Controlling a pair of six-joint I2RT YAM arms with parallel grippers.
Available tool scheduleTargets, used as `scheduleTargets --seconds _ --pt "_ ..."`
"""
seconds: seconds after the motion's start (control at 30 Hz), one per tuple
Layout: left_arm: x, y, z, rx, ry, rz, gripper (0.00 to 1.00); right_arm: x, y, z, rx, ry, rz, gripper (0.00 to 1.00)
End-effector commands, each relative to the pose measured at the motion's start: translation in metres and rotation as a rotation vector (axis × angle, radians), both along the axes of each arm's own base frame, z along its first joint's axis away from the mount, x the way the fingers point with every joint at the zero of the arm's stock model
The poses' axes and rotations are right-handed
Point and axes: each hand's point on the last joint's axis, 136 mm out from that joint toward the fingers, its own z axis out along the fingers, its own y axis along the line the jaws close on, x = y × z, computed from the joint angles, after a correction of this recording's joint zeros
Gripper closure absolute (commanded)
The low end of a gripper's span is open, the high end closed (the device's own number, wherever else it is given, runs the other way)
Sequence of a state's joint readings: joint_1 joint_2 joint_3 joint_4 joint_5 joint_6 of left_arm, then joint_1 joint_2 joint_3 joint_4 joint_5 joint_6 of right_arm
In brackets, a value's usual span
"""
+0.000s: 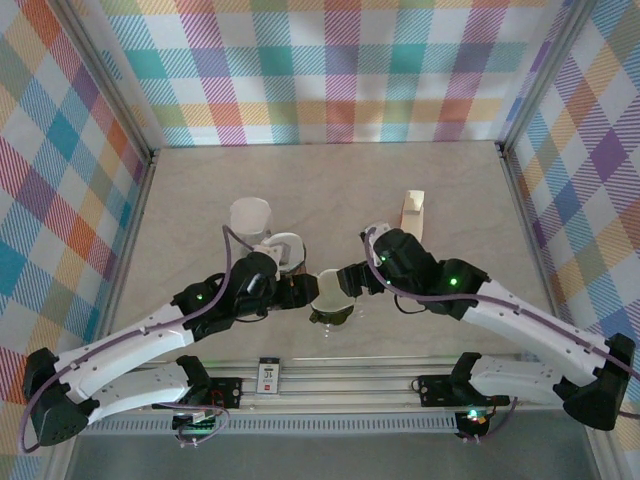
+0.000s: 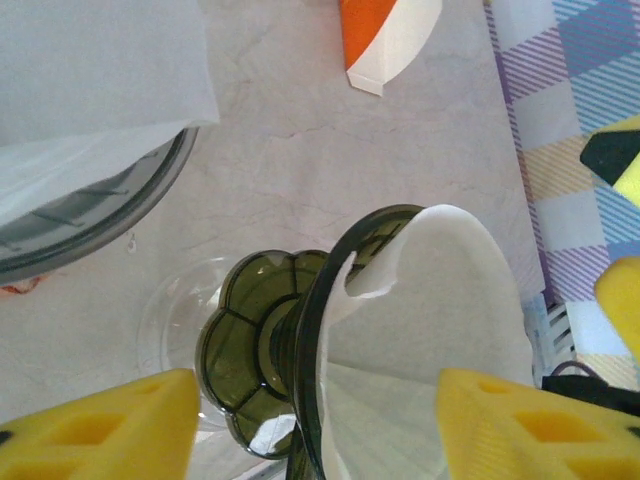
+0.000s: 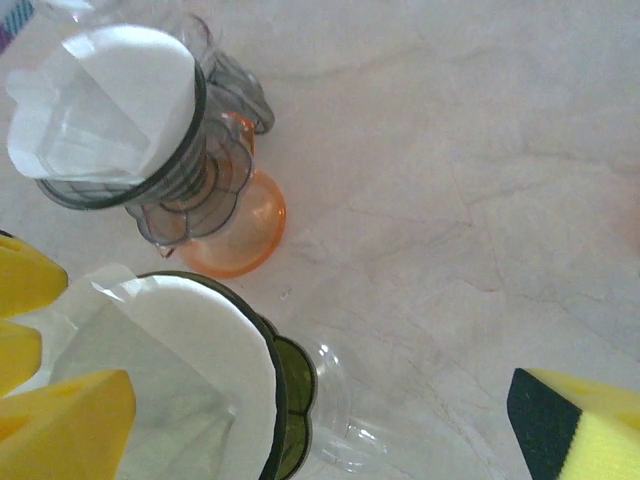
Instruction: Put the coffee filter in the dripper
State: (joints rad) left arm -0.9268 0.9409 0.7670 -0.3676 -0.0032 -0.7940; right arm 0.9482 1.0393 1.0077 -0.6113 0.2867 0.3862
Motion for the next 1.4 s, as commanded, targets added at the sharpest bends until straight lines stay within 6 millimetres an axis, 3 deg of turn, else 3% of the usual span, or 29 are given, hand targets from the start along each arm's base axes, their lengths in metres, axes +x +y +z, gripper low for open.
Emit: scheduleTargets --seconds 0.0,0.13,0.23,0.5,0.63,0.8,1.03,1.2,1.37 --pt "0.003 0.013 0.013 0.001 -0.043 0.047 0.22 0.006 -0.010 0.009 0.044 -0.052 -0.067 0.03" --pt "0.009 0.037 0.019 0.031 -0.085 0.145 0.06 0.011 -0.025 0.012 0.092 -0.101 -0.155 0.01" --pt "0.011 0.056 0.024 0.049 -0.115 0.219 0.00 0.014 -0.037 0.010 0.097 -0.122 -0.217 0.01" --pt "0.010 0.108 0.030 0.102 -0.174 0.395 0.01 0.017 -0.057 -0.006 0.048 -0.126 -0.310 0.01" --pt "0.008 0.135 0.014 0.144 -0.123 0.471 0.18 0.010 -0.057 -0.013 0.049 -0.114 -0.271 0.01" --pt "0.011 0.147 -0.024 0.053 0.020 0.520 0.44 0.003 -0.056 -0.013 0.089 -0.120 -0.236 0.01" --pt "0.023 0.131 -0.091 -0.028 0.183 0.487 0.75 -0.001 -0.052 -0.009 0.103 -0.121 -0.192 0.01" --pt "0.040 0.125 -0.095 -0.075 0.136 0.498 0.99 -0.002 -0.050 -0.009 0.107 -0.117 -0.174 0.01" --pt "0.052 0.120 -0.107 -0.096 0.111 0.496 1.00 -0.003 -0.050 -0.010 0.115 -0.113 -0.176 0.01"
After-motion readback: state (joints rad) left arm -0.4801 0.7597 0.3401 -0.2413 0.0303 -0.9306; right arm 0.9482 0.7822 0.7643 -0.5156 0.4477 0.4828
